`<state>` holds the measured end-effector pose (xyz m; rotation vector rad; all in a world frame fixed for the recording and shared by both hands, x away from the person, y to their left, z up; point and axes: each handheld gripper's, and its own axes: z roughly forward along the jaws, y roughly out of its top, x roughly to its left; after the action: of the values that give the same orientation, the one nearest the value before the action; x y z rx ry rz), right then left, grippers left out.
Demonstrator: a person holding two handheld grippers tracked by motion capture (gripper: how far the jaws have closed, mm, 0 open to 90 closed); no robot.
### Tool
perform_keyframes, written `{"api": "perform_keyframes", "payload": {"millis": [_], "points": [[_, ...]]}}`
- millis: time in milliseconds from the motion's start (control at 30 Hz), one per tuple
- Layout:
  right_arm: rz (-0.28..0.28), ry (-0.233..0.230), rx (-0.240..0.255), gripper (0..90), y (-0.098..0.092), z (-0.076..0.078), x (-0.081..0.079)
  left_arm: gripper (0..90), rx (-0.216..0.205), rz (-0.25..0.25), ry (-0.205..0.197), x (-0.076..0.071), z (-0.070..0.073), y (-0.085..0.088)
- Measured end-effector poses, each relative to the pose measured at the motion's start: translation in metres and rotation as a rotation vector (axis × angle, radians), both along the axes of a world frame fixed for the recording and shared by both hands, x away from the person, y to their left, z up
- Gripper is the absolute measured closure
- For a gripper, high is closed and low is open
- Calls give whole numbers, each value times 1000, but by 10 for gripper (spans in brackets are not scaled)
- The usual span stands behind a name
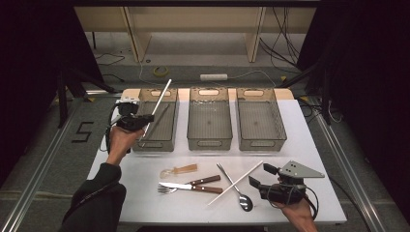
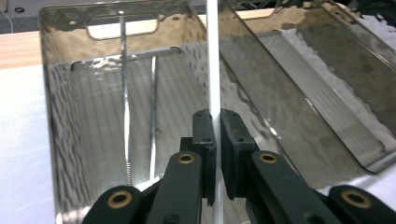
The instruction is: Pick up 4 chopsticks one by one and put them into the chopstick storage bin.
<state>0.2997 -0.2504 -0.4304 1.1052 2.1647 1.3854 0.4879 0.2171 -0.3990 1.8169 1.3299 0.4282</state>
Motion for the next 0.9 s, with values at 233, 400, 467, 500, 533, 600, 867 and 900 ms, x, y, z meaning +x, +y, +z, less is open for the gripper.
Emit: {"api": "perform_keyframes", "payload": {"millis": [233, 400, 467, 500, 533, 600, 867, 900], "points": [[0, 3, 2, 282, 0, 0, 0, 849, 9, 25, 23, 12, -4, 4], [-4, 6, 7, 283, -1, -1, 1, 849, 28, 40, 29, 19, -8, 4], [-2, 9, 7, 283, -1, -1, 1, 848, 42, 43, 37, 21, -11, 4], [-1, 10, 7, 283, 0, -1, 1, 848, 45, 43, 42, 23, -12, 5], [1, 9, 7, 283, 0, -1, 1, 848, 47, 42, 47, 24, -14, 5], [1, 10, 7, 282, 0, -1, 0, 848, 61, 42, 55, 26, -16, 5], [2, 10, 4, 283, 0, -1, 1, 847, 83, 44, 76, 32, -21, 2], [2, 9, 4, 283, 0, -1, 1, 846, 84, 42, 82, 33, -22, 1]]}}
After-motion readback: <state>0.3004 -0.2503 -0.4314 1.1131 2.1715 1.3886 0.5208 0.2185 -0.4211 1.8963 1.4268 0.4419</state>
